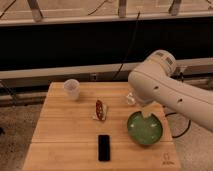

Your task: Move the arm in a circular motion

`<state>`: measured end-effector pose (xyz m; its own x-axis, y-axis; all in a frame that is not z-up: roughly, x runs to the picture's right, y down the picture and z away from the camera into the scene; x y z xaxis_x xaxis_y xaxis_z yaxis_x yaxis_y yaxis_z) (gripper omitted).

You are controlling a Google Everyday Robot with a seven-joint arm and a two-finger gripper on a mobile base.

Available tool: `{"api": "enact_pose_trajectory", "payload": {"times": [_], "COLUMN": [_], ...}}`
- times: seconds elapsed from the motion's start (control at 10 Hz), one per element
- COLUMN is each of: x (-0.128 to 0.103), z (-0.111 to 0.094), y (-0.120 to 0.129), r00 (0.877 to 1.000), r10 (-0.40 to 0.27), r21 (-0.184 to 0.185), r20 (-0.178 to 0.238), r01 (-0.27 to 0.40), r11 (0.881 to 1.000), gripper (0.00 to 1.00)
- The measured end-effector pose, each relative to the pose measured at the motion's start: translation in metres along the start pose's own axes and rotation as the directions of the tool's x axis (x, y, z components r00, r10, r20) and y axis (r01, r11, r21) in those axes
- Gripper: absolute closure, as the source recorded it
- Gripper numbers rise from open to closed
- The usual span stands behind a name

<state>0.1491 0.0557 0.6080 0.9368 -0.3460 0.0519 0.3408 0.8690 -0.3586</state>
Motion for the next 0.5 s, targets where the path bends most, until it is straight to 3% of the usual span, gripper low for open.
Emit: {"api": "enact_pose_trajectory", "payload": {"times": [0.5], "x": [0.0053], "z": [-0.0057], "y": [0.0009], "r00": [1.000], "r10": [-0.030], "r21": [0.015], "r20": [-0.001], "r01": [0.030], "r11": [0.999], "gripper": [0.20]}}
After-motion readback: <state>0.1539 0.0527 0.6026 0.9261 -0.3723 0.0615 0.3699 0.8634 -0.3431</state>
